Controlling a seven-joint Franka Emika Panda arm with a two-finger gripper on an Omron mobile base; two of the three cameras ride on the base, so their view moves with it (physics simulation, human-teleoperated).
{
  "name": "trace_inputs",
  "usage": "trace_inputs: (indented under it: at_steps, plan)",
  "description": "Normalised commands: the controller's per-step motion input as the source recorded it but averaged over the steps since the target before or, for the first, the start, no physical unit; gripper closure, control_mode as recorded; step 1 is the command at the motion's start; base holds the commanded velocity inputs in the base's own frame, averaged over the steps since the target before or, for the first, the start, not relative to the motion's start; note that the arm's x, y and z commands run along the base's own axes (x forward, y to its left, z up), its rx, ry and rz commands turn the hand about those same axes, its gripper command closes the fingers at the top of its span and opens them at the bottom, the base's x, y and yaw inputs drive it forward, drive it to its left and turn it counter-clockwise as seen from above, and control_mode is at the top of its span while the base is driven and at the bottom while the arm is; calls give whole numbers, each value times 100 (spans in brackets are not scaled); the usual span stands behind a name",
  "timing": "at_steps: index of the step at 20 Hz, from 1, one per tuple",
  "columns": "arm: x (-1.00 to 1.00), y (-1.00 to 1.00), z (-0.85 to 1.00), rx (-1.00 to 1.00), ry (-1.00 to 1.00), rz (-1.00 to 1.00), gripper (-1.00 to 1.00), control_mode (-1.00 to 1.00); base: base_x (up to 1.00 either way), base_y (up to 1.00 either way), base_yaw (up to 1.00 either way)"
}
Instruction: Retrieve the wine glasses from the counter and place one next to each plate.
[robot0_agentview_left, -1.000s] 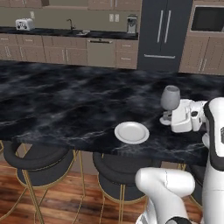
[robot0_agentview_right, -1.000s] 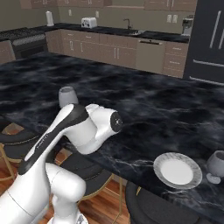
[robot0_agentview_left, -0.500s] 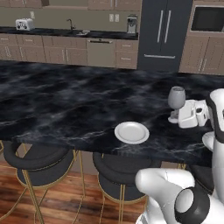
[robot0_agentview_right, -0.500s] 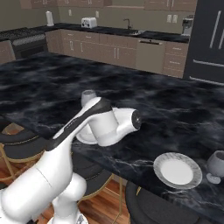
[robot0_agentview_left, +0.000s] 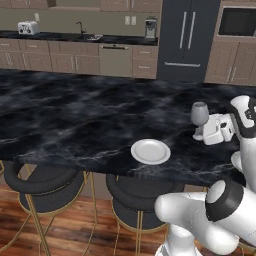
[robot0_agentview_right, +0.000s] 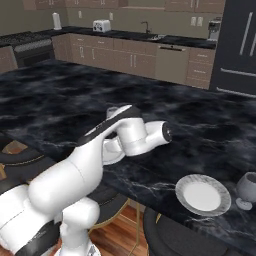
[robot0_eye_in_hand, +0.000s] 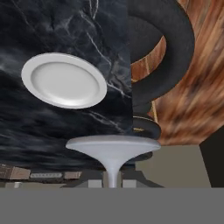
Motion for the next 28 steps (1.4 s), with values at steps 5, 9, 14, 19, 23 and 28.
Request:
trace_inputs:
  at_steps: [5,9,14,19,23,28]
  plan:
    - [45,-2,-44,0,0,0,100,-100,0,0,0]
    - [55,-8,-44,0,0,0,100,-100,0,0,0]
    - [58,-16,-35,0,0,2,100,-100,0,0,0]
    - [54,-12,-35,0,0,6,100,-100,0,0,0]
    - [49,-12,-38,1,0,10,100,-100,0,0,0]
    - [47,-24,-44,3,0,12,100,-100,0,0,0]
